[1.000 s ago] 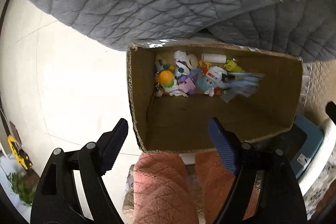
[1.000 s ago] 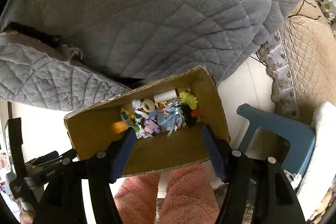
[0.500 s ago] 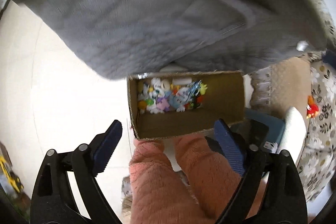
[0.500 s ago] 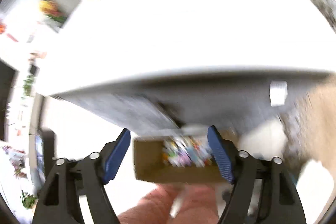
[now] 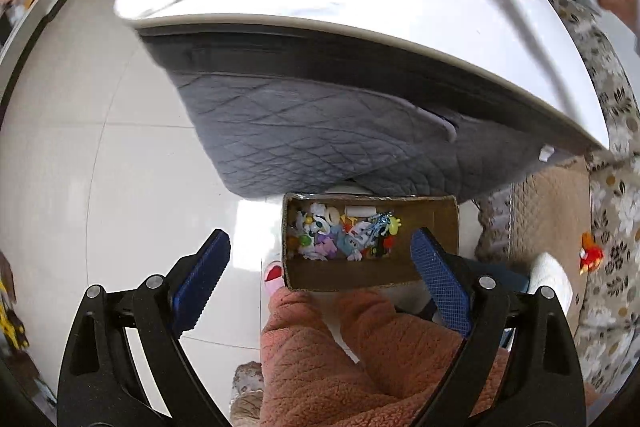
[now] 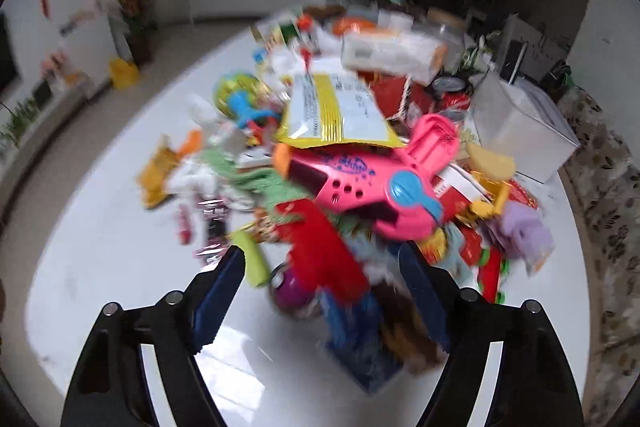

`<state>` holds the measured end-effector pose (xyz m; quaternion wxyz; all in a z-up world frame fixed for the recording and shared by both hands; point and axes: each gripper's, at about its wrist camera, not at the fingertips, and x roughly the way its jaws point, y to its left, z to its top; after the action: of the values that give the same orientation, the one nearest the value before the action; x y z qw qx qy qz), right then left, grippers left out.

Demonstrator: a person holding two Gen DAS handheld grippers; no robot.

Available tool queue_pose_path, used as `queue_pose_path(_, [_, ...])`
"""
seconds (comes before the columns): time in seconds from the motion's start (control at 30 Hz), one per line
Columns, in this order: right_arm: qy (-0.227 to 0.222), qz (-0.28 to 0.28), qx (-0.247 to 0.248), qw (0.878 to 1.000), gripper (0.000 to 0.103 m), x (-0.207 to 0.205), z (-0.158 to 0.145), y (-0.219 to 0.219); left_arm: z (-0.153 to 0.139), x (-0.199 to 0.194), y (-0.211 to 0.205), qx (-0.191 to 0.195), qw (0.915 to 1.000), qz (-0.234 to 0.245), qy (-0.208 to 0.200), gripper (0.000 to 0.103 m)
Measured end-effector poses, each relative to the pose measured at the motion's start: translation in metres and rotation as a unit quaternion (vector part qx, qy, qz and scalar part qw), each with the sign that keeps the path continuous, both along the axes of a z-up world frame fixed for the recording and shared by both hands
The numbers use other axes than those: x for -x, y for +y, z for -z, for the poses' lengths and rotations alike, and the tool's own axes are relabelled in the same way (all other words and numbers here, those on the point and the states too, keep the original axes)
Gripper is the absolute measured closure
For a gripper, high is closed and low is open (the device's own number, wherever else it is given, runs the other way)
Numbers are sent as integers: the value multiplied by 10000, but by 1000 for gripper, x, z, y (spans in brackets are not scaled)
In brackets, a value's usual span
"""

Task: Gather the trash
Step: 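Grasp the blue packet with the left tool while the right tool grasps the brown snack bag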

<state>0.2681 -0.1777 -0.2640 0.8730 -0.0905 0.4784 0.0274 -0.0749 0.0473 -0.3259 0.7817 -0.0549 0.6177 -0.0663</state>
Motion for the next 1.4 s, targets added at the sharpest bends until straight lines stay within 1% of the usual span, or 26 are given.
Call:
queue_pose_path(0.03, [92,2,139,9999,49,-6,8,1,-2,0,4,22,10000,-46,11,13])
queue_pose_path(0.07, [225,-39,273,9994,63,-12,13,2,-3,1,7,25,10000,-78,13,13])
queue_pose_path(0.13, [253,-93,163,9995,65,-10,11,0,-6,0,10,8,10000,-88,-15,13])
queue_pose_path(0.2, [60,-77,38,9999,66,4,-1,-6,-10,-4,12,-19,9999,-45,-93,13])
queue_pose_path(0.27, [-140,6,-531,9985,66,32,-26,-25,-17,-11,13,40,9998,13,-169,13])
queue_pose_path(0.37, [-397,113,-942,9947,67,81,-54,-51,-28,-32,4,133,9992,158,-343,13])
queue_pose_path(0.47, [-459,294,-1195,9913,66,138,-69,-80,-40,-64,-17,296,9977,353,-487,13])
queue_pose_path(0.53, [-437,479,-1377,9884,66,178,-74,-101,-48,-94,-36,549,9961,416,-545,13])
queue_pose_path(0.6, [-445,694,-1501,9852,66,214,-78,-113,-59,-134,-59,973,9927,386,-603,13])
queue_pose_path(0.63, [-438,791,-1537,9840,66,226,-78,-117,-63,-152,-69,1053,9916,360,-658,13])
queue_pose_path(0.67, [-438,937,-1581,9820,66,242,-77,-125,-67,-171,-82,1055,9913,330,-720,13])
queue_pose_path(0.7, [-450,1073,-1598,9803,66,257,-76,-131,-71,-195,-99,924,9920,238,-822,13])
queue_pose_path(0.73, [-446,1158,-1604,9792,66,266,-75,-135,-71,-210,-111,897,9923,185,-839,13])
queue_pose_path(0.8, [-452,1362,-1645,9759,66,286,-74,-146,-68,-246,-136,979,9925,130,-721,13])
queue_pose_path(0.87, [-449,1548,-1685,9724,66,302,-71,-157,-64,-272,-155,818,9940,116,-712,14])
queue_pose_path(0.93, [-439,1709,-1708,9694,66,315,-68,-168,-59,-295,-176,539,9954,206,-765,14])
queue_pose_path(0.97, [-435,1743,-1711,9687,66,321,-67,-173,-57,-302,-180,492,9956,181,-773,14])
queue_pose_path(1.0, [-429,1805,-1717,9675,66,327,-66,-179,-55,-308,-182,490,9958,151,-756,19])
queue_pose_path(1.03, [-424,1846,-1725,9666,66,331,-65,-183,-53,-314,-184,470,9963,100,-710,27])
queue_pose_path(1.1, [-414,1923,-1748,9647,67,335,-61,-191,-48,-321,-184,723,9959,48,-545,64])
queue_pose_path(1.13, [-407,1951,-1771,9638,68,337,-60,-194,-48,-323,-185,700,9961,57,-534,64])
queue_pose_path(1.17, [-393,1972,-1814,9626,69,336,-58,-197,-50,-321,-186,570,9966,107,-590,65])
queue_pose_path(1.23, [-370,1975,-1895,9611,72,335,-56,-200,-54,-319,-185,749,9952,137,-622,68])
queue_pose_path(1.27, [-377,1946,-1913,9613,74,333,-55,-200,-57,-313,-178,931,9935,157,-633,71])
queue_pose_path(1.33, [-319,1803,-2045,9616,97,325,-52,-197,-62,-304,-166,1078,9918,210,-648,74])
queue_pose_path(1.4, [-160,1682,-2068,9637,100,311,-42,-192,-70,-291,-151,1190,9897,273,-740,77])
